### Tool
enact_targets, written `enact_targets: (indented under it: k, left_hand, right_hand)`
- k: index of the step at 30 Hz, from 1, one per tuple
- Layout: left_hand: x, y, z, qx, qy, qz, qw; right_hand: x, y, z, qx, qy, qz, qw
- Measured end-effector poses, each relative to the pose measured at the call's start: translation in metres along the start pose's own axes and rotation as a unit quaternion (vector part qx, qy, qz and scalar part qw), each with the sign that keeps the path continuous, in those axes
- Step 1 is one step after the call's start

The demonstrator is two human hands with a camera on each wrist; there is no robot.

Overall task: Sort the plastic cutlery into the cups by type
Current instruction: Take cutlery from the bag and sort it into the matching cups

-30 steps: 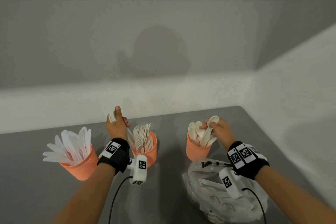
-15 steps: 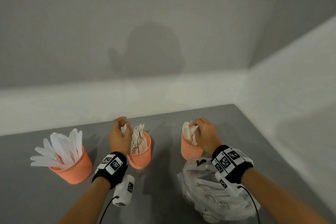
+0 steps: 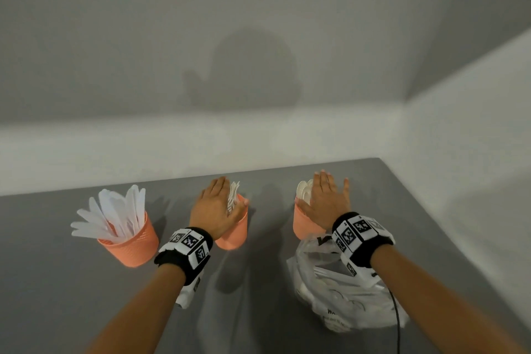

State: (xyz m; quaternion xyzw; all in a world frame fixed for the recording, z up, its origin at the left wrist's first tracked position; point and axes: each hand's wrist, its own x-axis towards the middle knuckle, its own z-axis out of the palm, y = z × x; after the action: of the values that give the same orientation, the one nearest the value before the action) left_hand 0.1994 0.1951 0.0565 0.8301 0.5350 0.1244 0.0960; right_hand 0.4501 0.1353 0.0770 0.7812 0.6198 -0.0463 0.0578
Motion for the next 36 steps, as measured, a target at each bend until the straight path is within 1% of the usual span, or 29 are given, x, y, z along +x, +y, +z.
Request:
enact_targets:
  k: [2,4,6,8,10,12,14,15,16,17,18,19,20,21,23,24,26,28,30,33,36]
  left_hand:
    - [0.0,0.002,-0.003,0.025,-0.034,-0.012,0.999]
    - [-0.001,0.005,-0.006,0.044,-0.054,-0.02,0.997]
    - [-0.005,0.009,-0.009,0.04,-0.049,-0.024,0.998]
    - [-0.008,0.016,-0.014,0.019,-0.013,-0.014,1.0]
    - [-0.011,0.028,-0.021,-0.039,0.045,0.028,0.998]
    - [-0.016,0.047,-0.027,-0.138,0.089,0.073,0.984]
    - [-0.024,0.071,-0.029,-0.216,0.096,0.104,0.966]
    - [-0.028,0.083,-0.03,-0.24,0.087,0.114,0.96]
    - [-0.033,0.095,-0.029,-0.256,0.069,0.121,0.957]
    - [-0.037,0.106,-0.025,-0.263,0.044,0.128,0.955]
    - [-0.042,0.116,-0.02,-0.262,0.016,0.131,0.956]
    - [-0.047,0.124,-0.014,-0.256,-0.011,0.133,0.957]
    - [-0.052,0.132,-0.006,-0.244,-0.039,0.131,0.96]
    - [-0.058,0.139,0.0,-0.226,-0.067,0.127,0.963]
    - [-0.07,0.15,0.012,-0.169,-0.121,0.102,0.973]
    - [-0.075,0.153,0.018,-0.137,-0.145,0.081,0.977]
    - [-0.083,0.155,0.026,-0.11,-0.195,0.033,0.974]
    - [-0.087,0.154,0.03,-0.127,-0.242,0.0,0.962]
    - [-0.088,0.153,0.03,-0.125,-0.272,0.009,0.954]
    - [-0.089,0.152,0.023,-0.112,-0.311,0.037,0.943]
    - [-0.089,0.146,0.016,-0.088,-0.326,0.061,0.939]
  right_hand:
    - [0.002,0.0,-0.005,0.016,-0.028,0.003,0.999]
    - [0.002,0.0,-0.011,0.04,-0.057,0.008,0.998]
    - [-0.003,0.0,-0.015,0.077,-0.05,0.004,0.996]
    - [-0.011,0.0,-0.02,0.128,-0.007,0.002,0.992]
    - [-0.018,0.003,-0.029,0.171,0.025,-0.008,0.985]
    - [-0.025,0.007,-0.037,0.212,0.057,-0.042,0.975]
    - [-0.04,0.007,-0.04,0.291,0.093,-0.065,0.95]
    - [-0.049,0.007,-0.04,0.322,0.092,-0.065,0.94]
    - [-0.059,0.009,-0.038,0.329,0.069,-0.064,0.939]
    - [-0.07,0.011,-0.036,0.325,0.024,-0.063,0.943]
    - [-0.079,0.012,-0.032,0.32,-0.036,-0.063,0.945]
    - [-0.087,0.014,-0.026,0.298,-0.102,-0.058,0.947]
    - [-0.096,0.016,-0.019,0.247,-0.149,-0.053,0.956]
    - [-0.102,0.019,-0.01,0.178,-0.17,-0.046,0.968]
    - [-0.111,0.026,0.009,0.074,-0.17,-0.037,0.982]
    - [-0.114,0.03,0.019,0.051,-0.17,-0.034,0.984]
    - [-0.118,0.037,0.035,0.039,-0.196,-0.035,0.979]
    - [-0.119,0.042,0.045,0.054,-0.234,-0.035,0.97]
    - [-0.119,0.044,0.055,0.061,-0.248,-0.028,0.966]
    - [-0.114,0.04,0.066,0.067,-0.232,-0.033,0.97]
    - [-0.108,0.033,0.071,0.085,-0.223,-0.038,0.97]
